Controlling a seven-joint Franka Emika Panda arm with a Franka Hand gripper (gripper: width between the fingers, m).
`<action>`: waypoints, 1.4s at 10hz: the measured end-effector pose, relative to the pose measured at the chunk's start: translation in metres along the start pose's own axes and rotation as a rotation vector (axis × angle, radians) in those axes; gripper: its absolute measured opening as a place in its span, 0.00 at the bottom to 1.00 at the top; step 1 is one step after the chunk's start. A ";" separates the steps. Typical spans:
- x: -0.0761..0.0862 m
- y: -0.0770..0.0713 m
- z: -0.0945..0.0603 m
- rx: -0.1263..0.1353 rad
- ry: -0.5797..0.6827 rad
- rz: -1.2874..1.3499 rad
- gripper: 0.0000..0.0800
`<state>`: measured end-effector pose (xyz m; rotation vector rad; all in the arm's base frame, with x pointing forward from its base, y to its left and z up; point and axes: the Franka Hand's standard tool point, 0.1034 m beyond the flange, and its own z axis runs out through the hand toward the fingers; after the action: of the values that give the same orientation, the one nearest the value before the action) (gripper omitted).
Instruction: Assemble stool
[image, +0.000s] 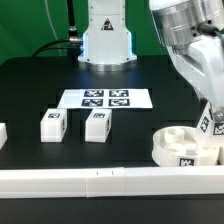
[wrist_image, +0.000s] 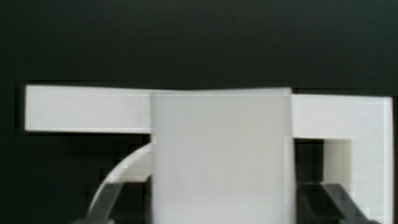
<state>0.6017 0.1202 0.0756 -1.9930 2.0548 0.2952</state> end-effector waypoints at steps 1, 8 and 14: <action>0.000 -0.001 0.000 0.005 -0.001 0.055 0.43; -0.003 -0.007 0.000 0.134 -0.034 0.541 0.43; 0.003 -0.014 -0.024 0.163 -0.031 0.363 0.78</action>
Offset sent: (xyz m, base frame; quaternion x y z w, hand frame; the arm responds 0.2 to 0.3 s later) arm -0.0095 -0.0111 -0.0075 0.0558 -0.0006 0.2118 0.9757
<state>0.6146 0.1090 0.0977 -1.5086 2.3311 0.2167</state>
